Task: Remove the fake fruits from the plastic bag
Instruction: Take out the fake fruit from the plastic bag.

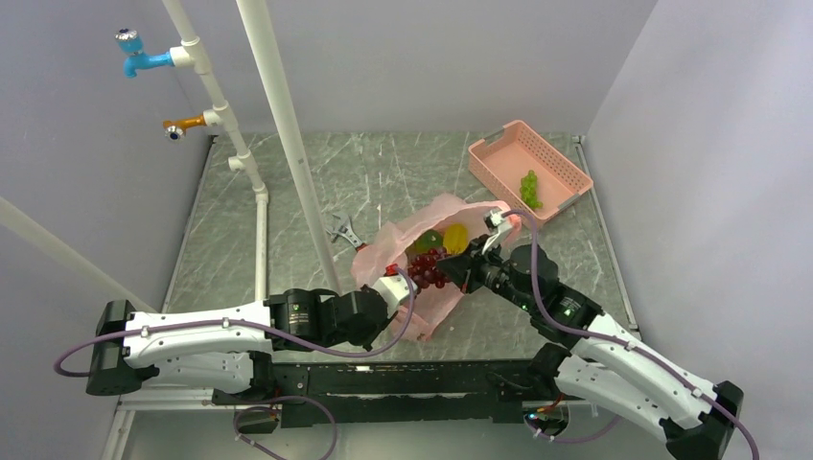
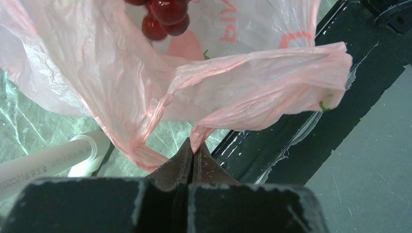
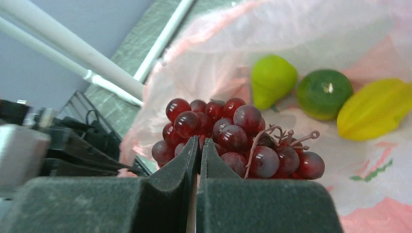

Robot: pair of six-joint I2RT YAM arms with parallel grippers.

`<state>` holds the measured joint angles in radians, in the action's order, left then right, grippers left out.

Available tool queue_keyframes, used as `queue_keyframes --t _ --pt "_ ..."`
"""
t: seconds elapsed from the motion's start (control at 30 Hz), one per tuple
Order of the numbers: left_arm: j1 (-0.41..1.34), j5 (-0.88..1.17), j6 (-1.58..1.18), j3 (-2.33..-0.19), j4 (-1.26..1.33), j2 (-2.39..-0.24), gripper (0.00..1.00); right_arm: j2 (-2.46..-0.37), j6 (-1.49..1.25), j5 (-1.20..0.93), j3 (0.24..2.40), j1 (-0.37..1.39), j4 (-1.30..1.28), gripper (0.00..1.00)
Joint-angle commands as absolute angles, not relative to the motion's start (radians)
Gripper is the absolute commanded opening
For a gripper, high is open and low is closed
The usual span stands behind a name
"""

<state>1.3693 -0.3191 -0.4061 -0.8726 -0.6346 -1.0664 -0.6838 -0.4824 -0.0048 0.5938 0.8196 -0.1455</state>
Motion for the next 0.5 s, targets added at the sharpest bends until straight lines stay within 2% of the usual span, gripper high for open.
queue_keyframes --t 0.0,0.17,0.37,0.47 --pt "1.374 -0.341 -0.405 -0.882 -0.607 -1.061 0.00 -0.672 -0.496 -0.090 0.728 0.824 -0.114 0.00" --pt "1.374 -0.338 -0.411 -0.890 -0.617 -1.062 0.00 -0.685 -0.541 -0.159 0.777 0.822 -0.065 0.00" --pt "1.374 -0.371 -0.421 -0.899 -0.640 -1.015 0.00 -0.679 -0.553 -0.010 0.798 0.822 -0.136 0.00" --pt "1.374 -0.378 -0.424 -0.893 -0.646 -0.987 0.00 -0.656 -0.548 -0.027 0.793 0.822 -0.136 0.00"
